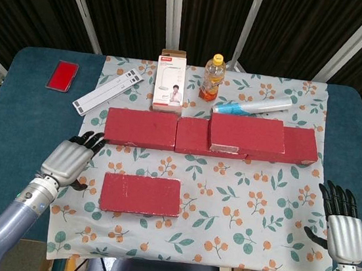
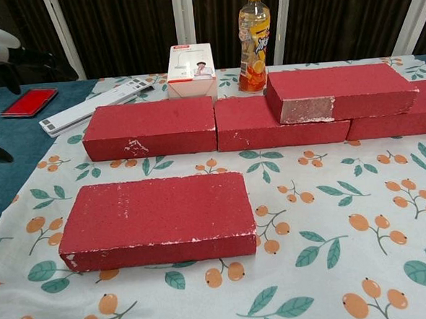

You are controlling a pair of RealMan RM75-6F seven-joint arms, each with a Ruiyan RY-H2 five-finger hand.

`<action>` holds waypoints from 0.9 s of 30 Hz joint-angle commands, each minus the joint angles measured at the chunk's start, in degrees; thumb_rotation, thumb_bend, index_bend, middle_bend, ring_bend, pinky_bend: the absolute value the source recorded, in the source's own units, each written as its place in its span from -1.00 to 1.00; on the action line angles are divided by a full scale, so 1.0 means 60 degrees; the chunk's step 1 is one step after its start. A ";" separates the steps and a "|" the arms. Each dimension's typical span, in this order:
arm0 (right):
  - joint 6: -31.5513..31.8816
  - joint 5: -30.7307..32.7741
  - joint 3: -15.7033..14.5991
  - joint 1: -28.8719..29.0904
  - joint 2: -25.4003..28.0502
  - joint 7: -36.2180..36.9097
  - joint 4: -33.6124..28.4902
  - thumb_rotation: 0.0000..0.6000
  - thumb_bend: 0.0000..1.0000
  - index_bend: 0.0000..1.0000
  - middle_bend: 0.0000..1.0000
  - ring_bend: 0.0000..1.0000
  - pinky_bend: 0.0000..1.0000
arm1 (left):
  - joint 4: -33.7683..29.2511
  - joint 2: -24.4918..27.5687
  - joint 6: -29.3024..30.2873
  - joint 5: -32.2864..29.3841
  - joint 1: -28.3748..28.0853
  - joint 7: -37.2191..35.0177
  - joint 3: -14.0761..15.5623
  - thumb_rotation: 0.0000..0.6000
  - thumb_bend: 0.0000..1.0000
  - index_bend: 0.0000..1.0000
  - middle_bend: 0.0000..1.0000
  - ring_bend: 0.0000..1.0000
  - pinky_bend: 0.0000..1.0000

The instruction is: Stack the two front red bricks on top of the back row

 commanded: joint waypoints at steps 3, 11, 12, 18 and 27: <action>-0.0218 0.0164 0.0114 -0.0039 0.0045 0.0052 -0.0055 1.00 -0.69 -1.00 -1.00 -1.00 -1.00 | -0.0019 -0.0887 0.0302 -0.0830 -0.0823 0.0594 0.0092 1.00 -1.00 -1.00 -1.00 -1.00 -0.63; -0.0357 0.0095 0.0240 -0.0100 0.0092 0.0242 -0.0121 1.00 -0.69 -1.00 -1.00 -1.00 -1.00 | -0.0019 -0.2286 0.1544 -0.2338 -0.1778 0.1237 0.0237 1.00 -1.00 -1.00 -1.00 -1.00 -0.63; -0.0364 0.0084 0.0275 -0.0118 0.0100 0.0279 -0.0132 1.00 -0.69 -1.00 -1.00 -1.00 -1.00 | -0.0019 -0.2557 0.1838 -0.2472 -0.1863 0.1230 0.0245 1.00 -1.00 -1.00 -1.00 -1.00 -0.63; -0.0451 0.0063 0.0365 -0.0181 0.0141 0.0424 -0.0171 1.00 -0.69 -1.00 -1.00 -1.00 -1.00 | -0.0019 -0.3489 0.2745 -0.2936 -0.2114 0.1299 0.0387 1.00 -1.00 -1.00 -1.00 -1.00 -0.79; -0.0604 0.0060 0.0525 -0.0278 0.0244 0.0751 -0.0195 1.00 -0.69 -1.00 -1.00 -1.00 -1.00 | -0.0019 -0.4765 0.3985 -0.3221 -0.2638 0.1521 0.0210 1.00 -1.00 -1.00 -1.00 -1.00 -0.99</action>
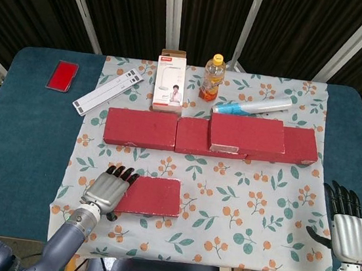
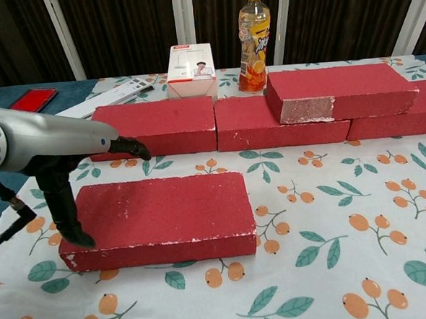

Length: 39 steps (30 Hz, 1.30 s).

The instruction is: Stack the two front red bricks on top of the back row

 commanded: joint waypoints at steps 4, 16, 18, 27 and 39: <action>-0.0069 -0.0050 0.0100 -0.0080 0.0070 0.0179 -0.0002 1.00 -0.69 -1.00 -1.00 -1.00 -1.00 | 0.0000 -0.0832 0.1011 -0.0237 -0.0304 -0.0010 -0.0257 1.00 -1.00 -1.00 -1.00 -1.00 -1.00; -0.0308 -0.0089 0.0276 -0.0177 0.0151 0.0489 0.0047 1.00 -0.69 -1.00 -1.00 -1.00 -1.00 | 0.0561 -0.1588 0.1523 -0.0283 -0.0264 -0.0464 -0.0431 1.00 -1.00 -1.00 -1.00 -1.00 -1.00; -0.0352 -0.0094 0.0306 -0.0190 0.0158 0.0548 0.0067 1.00 -0.69 -1.00 -1.00 -1.00 -1.00 | 0.0840 -0.1697 0.1595 -0.0251 -0.0265 -0.0455 -0.0416 1.00 -1.00 -1.00 -1.00 -1.00 -1.00; -0.0503 -0.0090 0.0418 -0.0205 0.0150 0.0622 0.0110 1.00 -0.69 -1.00 -1.00 -1.00 -1.00 | 0.1636 -0.2055 0.1533 0.0005 -0.0215 -0.0499 -0.0397 1.00 -1.00 -1.00 -1.00 -1.00 -1.00; -0.0599 -0.0015 0.0588 -0.0287 0.0168 0.0685 0.0108 1.00 -0.70 -1.00 -1.00 -1.00 -1.00 | 0.2026 -0.2382 0.1427 0.0042 -0.0275 -0.0162 -0.0454 1.00 -1.00 -1.00 -1.00 -1.00 -1.00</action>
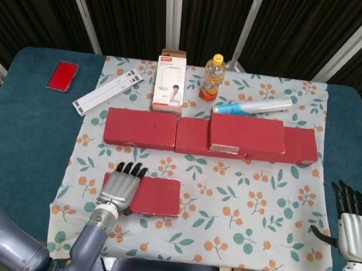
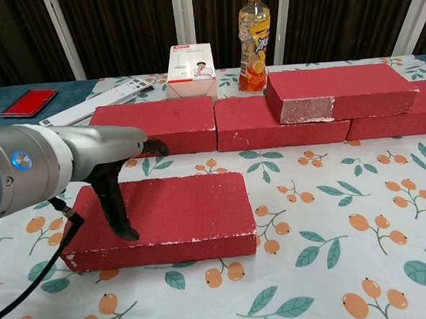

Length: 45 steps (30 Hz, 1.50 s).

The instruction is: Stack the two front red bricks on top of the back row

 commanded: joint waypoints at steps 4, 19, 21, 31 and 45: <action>-0.0032 -0.0061 0.0021 -0.0020 0.0022 0.0034 -0.0033 1.00 -0.69 -1.00 -1.00 -1.00 -1.00 | 0.0261 -0.0216 0.0072 0.0049 0.0051 0.0086 0.0083 1.00 -1.00 -1.00 -1.00 -1.00 -1.00; -0.0119 -0.0044 0.0134 -0.0082 0.0066 0.0080 -0.0111 1.00 -0.69 -1.00 -1.00 -1.00 -1.00 | 0.0546 -0.0447 -0.0212 0.0178 0.0234 0.0211 0.0218 1.00 -1.00 -1.00 -1.00 -1.00 -1.00; -0.0120 -0.0064 0.0145 -0.0090 0.0077 0.0109 -0.0122 1.00 -0.69 -1.00 -1.00 -1.00 -1.00 | 0.0648 -0.0523 -0.0231 0.0163 0.0242 0.0257 0.0220 1.00 -1.00 -1.00 -1.00 -1.00 -1.00; -0.0183 -0.0053 0.0202 -0.0115 0.0100 0.0197 -0.0104 1.00 -0.69 -1.00 -1.00 -1.00 -1.00 | 0.0994 -0.0793 -0.0431 0.0251 0.0250 0.0387 0.0157 1.00 -1.00 -1.00 -1.00 -1.00 -0.99; -0.0206 -0.0101 0.0249 -0.0153 0.0115 0.0393 -0.0103 1.00 -0.69 -1.00 -1.00 -1.00 -1.00 | 0.1474 -0.1075 -0.0309 -0.0196 0.0132 0.1025 -0.0155 1.00 -1.00 -1.00 -0.87 -1.00 -0.86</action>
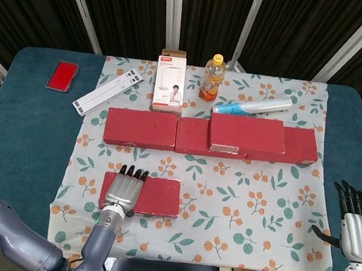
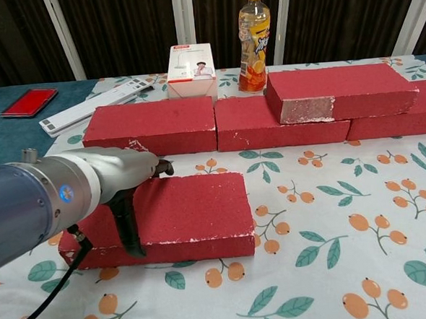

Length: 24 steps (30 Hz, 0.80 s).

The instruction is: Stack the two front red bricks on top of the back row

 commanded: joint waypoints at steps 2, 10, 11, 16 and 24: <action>-0.0049 -0.0007 0.0000 0.0006 0.0004 0.0030 0.0009 1.00 -0.69 -1.00 -1.00 -1.00 -1.00 | 0.0131 -0.0039 -0.0106 -0.0188 -0.0019 0.0127 -0.0129 1.00 -1.00 -1.00 -0.84 -1.00 -0.86; -0.0060 0.0000 0.0039 -0.0001 -0.0025 0.0032 0.0020 1.00 -0.69 -1.00 -1.00 -1.00 -1.00 | 0.0218 -0.0040 -0.0121 -0.0101 -0.0022 0.0246 -0.0163 1.00 -1.00 -0.76 -0.49 -1.00 -0.85; -0.0064 -0.0005 0.0041 0.0000 -0.0031 0.0031 0.0022 1.00 -0.69 -1.00 -1.00 -1.00 -1.00 | 0.0215 -0.0038 -0.0092 -0.0089 -0.0024 0.0278 -0.0159 1.00 -1.00 -0.72 -0.45 -1.00 -0.85; -0.0067 -0.0014 0.0052 -0.0008 -0.0035 0.0046 0.0016 1.00 -0.69 -1.00 -1.00 -1.00 -1.00 | 0.0248 0.0002 0.0000 0.0104 -0.0030 0.0348 -0.0144 1.00 -0.92 -0.55 -0.28 -1.00 -0.85; -0.0098 0.0068 0.0104 -0.0017 -0.0081 -0.0005 0.0057 1.00 -0.69 -1.00 -1.00 -1.00 -1.00 | 0.0184 0.0346 -0.0111 0.0866 -0.0053 0.0317 -0.0146 1.00 -0.90 -0.40 -0.22 -1.00 -0.86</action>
